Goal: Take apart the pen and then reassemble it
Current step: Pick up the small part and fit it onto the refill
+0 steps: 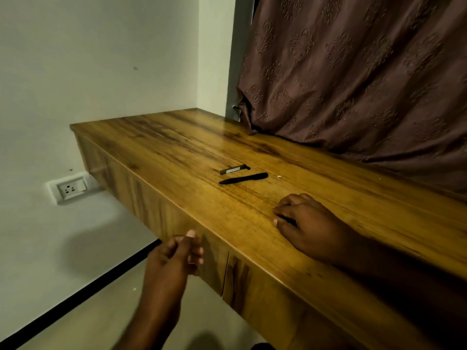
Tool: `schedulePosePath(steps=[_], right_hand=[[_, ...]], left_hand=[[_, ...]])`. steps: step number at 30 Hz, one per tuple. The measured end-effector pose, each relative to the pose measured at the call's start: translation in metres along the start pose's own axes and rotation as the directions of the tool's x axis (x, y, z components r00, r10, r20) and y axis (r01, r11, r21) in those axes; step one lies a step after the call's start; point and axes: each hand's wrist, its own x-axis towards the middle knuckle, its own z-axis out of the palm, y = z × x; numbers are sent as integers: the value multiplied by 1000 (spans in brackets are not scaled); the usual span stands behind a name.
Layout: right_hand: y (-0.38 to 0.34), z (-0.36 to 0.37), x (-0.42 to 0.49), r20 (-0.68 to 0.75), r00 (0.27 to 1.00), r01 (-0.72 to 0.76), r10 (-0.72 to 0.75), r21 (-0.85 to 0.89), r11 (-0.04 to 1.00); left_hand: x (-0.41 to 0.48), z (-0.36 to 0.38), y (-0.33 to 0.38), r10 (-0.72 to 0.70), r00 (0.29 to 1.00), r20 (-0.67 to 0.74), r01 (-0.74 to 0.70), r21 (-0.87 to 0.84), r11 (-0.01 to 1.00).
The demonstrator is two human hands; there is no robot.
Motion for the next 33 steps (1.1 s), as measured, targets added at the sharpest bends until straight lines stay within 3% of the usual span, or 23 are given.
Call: schedulePosePath(steps=[5,9,17,29,31,33], right_hand=[[-29,3,-21,-25,999,20,-21,-38,999],[-46,3,-29,16,999,44,-43,-45,998],[-52,7,-36,28,985,171,-171,-16,985],[-51,7,-38,44,978,203,-203,11,979],[-51,5,-38,23,979,199,-200,61,978],[-50,1,-37,-44,992,129,-122,244,961]], left_hand=[[-18,16,-1,-174,952,254,182,-7,983],[-21,18,5,-193,924,330,208,-12,978],[-20,17,17,-249,902,351,257,27,966],[-12,22,29,-263,900,348,260,57,964],[-11,21,29,-236,903,359,243,26,970],[-9,18,30,-196,909,368,217,-15,976]])
